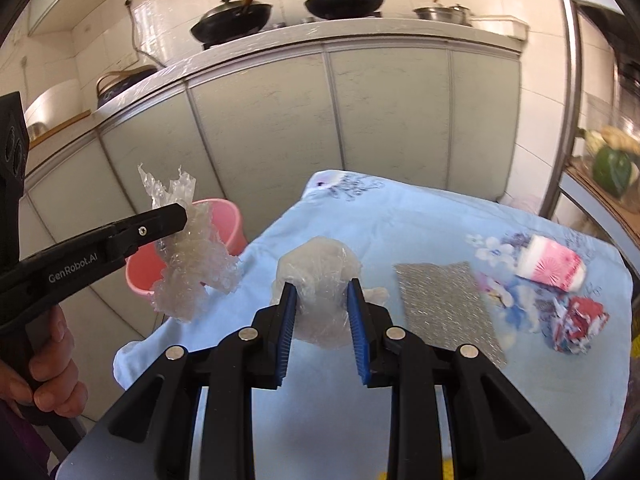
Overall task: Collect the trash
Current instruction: 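Carry the clear wrap and white bag in both tools over the pink bin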
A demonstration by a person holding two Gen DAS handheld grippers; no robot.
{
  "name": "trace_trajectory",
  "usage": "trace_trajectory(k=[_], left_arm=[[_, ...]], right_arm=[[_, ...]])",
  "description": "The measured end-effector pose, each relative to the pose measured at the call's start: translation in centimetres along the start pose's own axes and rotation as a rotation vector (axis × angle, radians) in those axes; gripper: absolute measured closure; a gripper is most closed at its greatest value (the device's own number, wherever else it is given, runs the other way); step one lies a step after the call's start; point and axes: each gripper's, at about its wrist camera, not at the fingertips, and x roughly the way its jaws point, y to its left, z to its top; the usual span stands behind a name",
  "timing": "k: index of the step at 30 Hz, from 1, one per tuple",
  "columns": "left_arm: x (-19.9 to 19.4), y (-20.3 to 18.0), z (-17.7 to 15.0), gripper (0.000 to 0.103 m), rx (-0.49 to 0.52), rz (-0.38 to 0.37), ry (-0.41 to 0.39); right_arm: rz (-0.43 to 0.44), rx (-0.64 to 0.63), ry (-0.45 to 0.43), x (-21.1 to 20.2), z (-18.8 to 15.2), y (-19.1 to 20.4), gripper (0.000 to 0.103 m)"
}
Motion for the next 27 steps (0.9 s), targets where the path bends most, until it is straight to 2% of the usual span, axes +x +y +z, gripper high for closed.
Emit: trace_trajectory(k=[14,22,27], left_arm=[[-0.2,8.7,0.3,0.084,-0.107,0.167,-0.04],[1.2,12.7,0.9,0.084,-0.125,0.289,-0.07],[2.5,14.8,1.0,0.084,-0.15,0.325,-0.061]], right_arm=[[0.122,-0.102,0.027,5.7,3.9,7.6,0.076],[0.182,-0.176,0.035,9.1,5.7,11.8,0.076],[0.219,-0.164,0.075,11.7,5.9,13.0,0.076]])
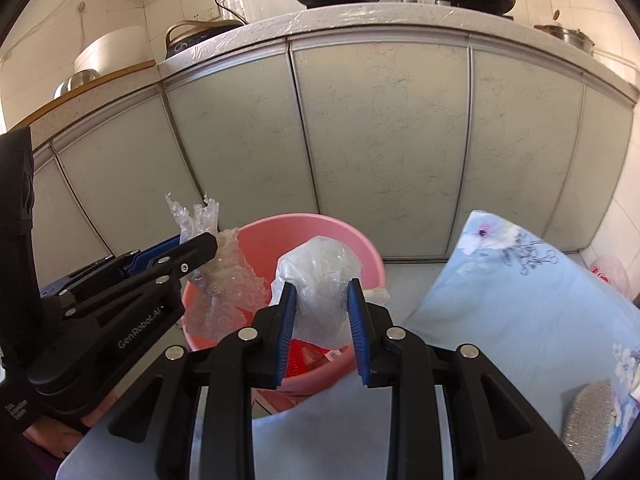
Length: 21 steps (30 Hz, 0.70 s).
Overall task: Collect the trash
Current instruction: 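Carry the clear wrap and white bag in both tools over the pink bin, then open both tools to drop the wrap and white bag into the bin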
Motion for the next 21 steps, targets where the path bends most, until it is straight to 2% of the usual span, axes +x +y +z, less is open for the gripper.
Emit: trace_trajectory(k=[11,21], left_arm=[[4.2,2.0,-1.2,0.084,-0.027,0.05,0.073],[6.0,2.0,-2.2,0.08,-0.04,0.06,0.117]], right_arm=[[0.028,0.025,0.078,4.7,-0.4,0.3,0.076],[0.03,0.012,0.106,6.0,-0.7,0.5,0.074]])
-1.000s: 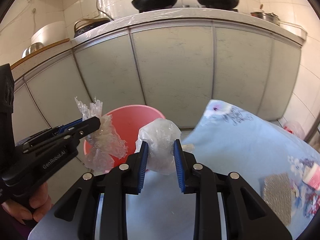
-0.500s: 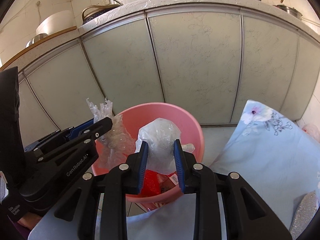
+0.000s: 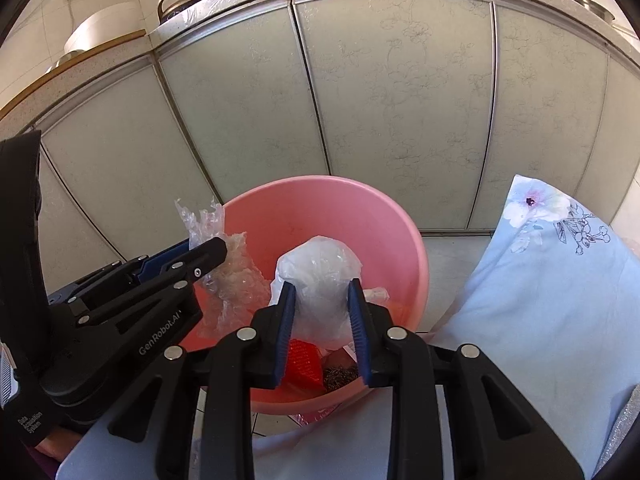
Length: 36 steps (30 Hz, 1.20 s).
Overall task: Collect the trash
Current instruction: 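Open both tools to drop the wrap and white bag into the bin, then move both open tools back over the table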
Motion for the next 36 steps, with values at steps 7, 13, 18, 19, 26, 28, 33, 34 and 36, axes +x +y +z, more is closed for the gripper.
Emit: trace_trajectory(k=[7,13,18,19,26,28,33,34,36], left_arm=[[-0.2,0.8,-0.1,0.074,-0.036,-0.006,0.011],[-0.9,1.3,0.0,0.055,-0.066,-0.027,0.012],[-2.1,1.1,-0.1,0.053,-0.05,-0.035,-0.007],[-2.4,1.0,-0.1,0.053,-0.046,-0.036,-0.01],[-4.8,-0.3,-0.2,0.053,-0.012,-0.055,-0.034],[-5.5,-0.8,-0.3,0.053,0.0,-0.06,-0.038],[-7.4,-2.1,-0.3,0.053,0.032,-0.079,-0.06],[-7.8,-2.4,-0.3,0.053,0.042,-0.082,-0.066],[-8.6,-3.2,-0.4,0.053,0.059,-0.087,-0.075]], right_arm=[[-0.004,-0.014,0.012,0.2,-0.2,0.2,0.063],[-0.015,-0.014,0.007,-0.6,-0.4,0.0,0.062],[-0.03,-0.015,-0.015,-2.1,-0.6,-0.3,0.062],[-0.03,-0.015,-0.021,-2.5,-0.7,-0.4,0.062],[-0.035,-0.013,-0.051,-5.3,-1.6,-0.8,0.062],[-0.039,-0.016,-0.059,-6.0,-1.9,-0.9,0.062],[-0.037,0.009,-0.083,-8.0,-2.6,-1.3,0.062],[-0.037,0.014,-0.088,-8.4,-2.7,-1.4,0.062],[-0.039,0.021,-0.097,-9.3,-2.9,-1.7,0.062]])
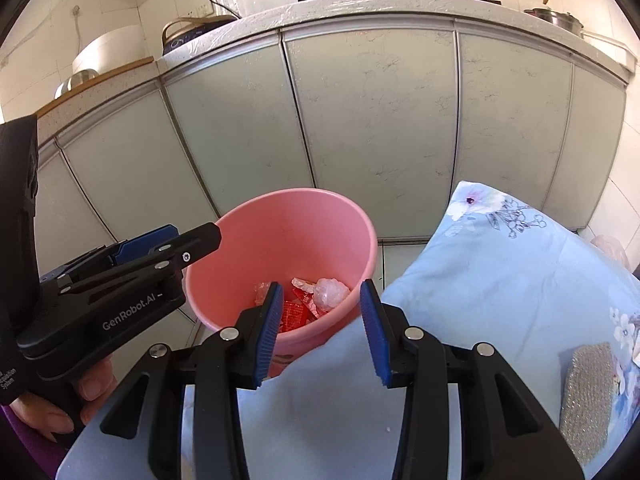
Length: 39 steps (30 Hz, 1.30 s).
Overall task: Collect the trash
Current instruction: 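Move both open tools back over the table, then close the left tool on the silver mesh pad while the right grasps the red cloth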
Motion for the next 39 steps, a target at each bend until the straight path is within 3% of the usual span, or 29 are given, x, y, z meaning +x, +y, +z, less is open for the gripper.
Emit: trace_trajectory(k=[12,22,29,39], left_arm=[[-2.7,-5.0,-0.6,0.053,0.099,-0.058,-0.026],[-4.5,-10.2,-1.4,0.053,0.183,-0.129,-0.04],[-4.5,-13.8,-2.6,0.053,0.26,-0.189,-0.015],[-3.1,-18.1,-5.7,0.053,0.313,-0.333,0.092]], right_arm=[[-0.065,0.049,-0.037,-5.3,-2.1,-2.7,0.062],[-0.181,0.104,-0.066,-10.2,-5.3,-6.3,0.062],[-0.272,0.175,-0.076,-13.0,-8.1,-9.8,0.062],[-0.422,0.299,-0.104,-17.3,-12.6,-15.2,0.062]])
